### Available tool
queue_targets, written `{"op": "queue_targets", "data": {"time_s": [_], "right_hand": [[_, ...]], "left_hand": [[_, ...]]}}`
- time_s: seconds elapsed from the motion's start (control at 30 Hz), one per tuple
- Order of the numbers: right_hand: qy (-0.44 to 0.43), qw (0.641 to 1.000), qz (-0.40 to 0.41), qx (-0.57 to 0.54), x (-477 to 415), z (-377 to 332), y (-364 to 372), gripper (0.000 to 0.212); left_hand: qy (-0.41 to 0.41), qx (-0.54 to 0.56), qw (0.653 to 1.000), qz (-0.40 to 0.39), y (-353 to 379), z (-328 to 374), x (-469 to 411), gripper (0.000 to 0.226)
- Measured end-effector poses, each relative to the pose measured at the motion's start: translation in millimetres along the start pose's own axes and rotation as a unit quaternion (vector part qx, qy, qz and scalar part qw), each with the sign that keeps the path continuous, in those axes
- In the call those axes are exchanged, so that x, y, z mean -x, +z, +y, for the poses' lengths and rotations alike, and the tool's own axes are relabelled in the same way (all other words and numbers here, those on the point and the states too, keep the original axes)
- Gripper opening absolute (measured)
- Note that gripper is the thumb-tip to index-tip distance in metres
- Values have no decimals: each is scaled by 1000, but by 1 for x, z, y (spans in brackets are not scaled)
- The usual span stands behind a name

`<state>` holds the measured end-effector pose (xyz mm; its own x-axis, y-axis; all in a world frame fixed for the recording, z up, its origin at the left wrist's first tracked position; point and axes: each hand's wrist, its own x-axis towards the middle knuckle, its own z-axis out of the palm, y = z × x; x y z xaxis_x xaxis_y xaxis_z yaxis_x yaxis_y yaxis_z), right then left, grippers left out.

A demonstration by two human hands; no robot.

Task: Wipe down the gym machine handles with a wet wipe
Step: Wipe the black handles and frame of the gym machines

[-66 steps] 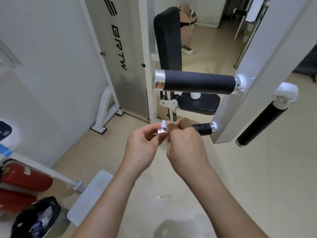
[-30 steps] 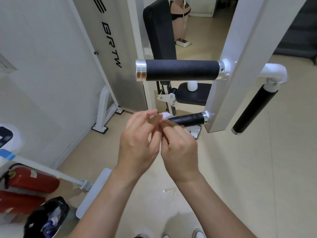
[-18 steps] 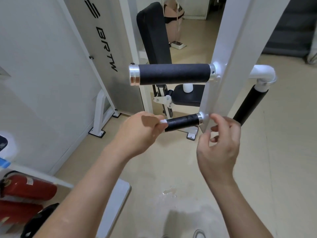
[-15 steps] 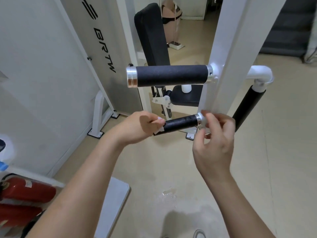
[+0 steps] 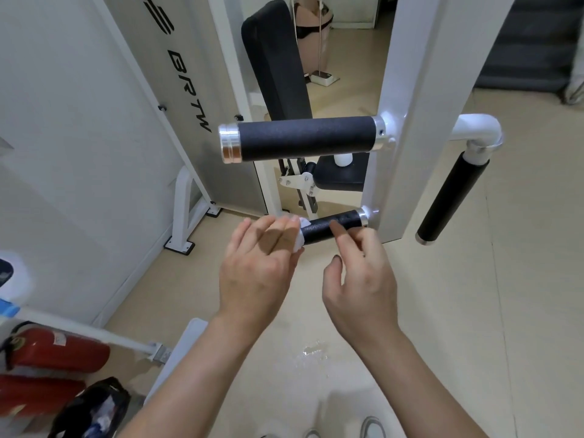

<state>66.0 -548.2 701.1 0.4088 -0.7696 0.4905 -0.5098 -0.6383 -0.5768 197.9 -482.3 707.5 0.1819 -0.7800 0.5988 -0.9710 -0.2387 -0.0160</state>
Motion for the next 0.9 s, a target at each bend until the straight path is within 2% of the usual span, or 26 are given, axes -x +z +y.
{"op": "queue_targets", "data": {"time_s": [0.07, 0.13, 0.2, 0.27, 0.33, 0.4, 0.47, 0.53, 0.63, 0.7, 0.77, 0.83, 0.9], "right_hand": [[21, 999, -39, 7, 0, -1, 2, 54], [47, 996, -70, 4, -2, -1, 4, 61], [54, 995, -81, -19, -4, -2, 3, 61], [60, 993, -92, -47, -8, -4, 1, 60], [71, 989, -109, -64, -10, -5, -1, 61], [77, 987, -122, -65, -12, -5, -3, 62], [75, 987, -128, -64, -13, -6, -7, 61], [74, 985, -137, -76, -12, -7, -10, 60], [84, 981, -149, -93, -11, -5, -13, 60], [89, 979, -154, -100, -11, -2, -14, 62], [107, 972, -168, -121, -9, -1, -14, 63], [131, 961, -182, -159, -7, -1, -16, 64], [161, 947, -189, -206, -5, -1, -17, 64]], "left_hand": [[-7, -21, 998, -54, -10, 2, -12, 31], [-19, -9, 989, -148, -22, -1, -30, 19], [-59, 46, 957, -281, -28, -6, -54, 37], [-89, 84, 923, -364, -29, -7, -71, 41], [-71, 36, 941, -330, -22, -1, -70, 36], [-33, -49, 977, -203, -10, 11, -43, 21], [-48, -57, 986, -152, -1, 24, -16, 40], [-53, -45, 989, -134, 2, 31, -2, 52], [-21, -58, 986, -154, -8, 29, -4, 55], [-7, -28, 982, -188, -19, 22, -20, 46], [-28, 20, 964, -263, -26, 15, -37, 35], [-34, 54, 952, -301, -26, 8, -51, 24], [-72, 132, 918, -366, -23, 1, -68, 30]]}}
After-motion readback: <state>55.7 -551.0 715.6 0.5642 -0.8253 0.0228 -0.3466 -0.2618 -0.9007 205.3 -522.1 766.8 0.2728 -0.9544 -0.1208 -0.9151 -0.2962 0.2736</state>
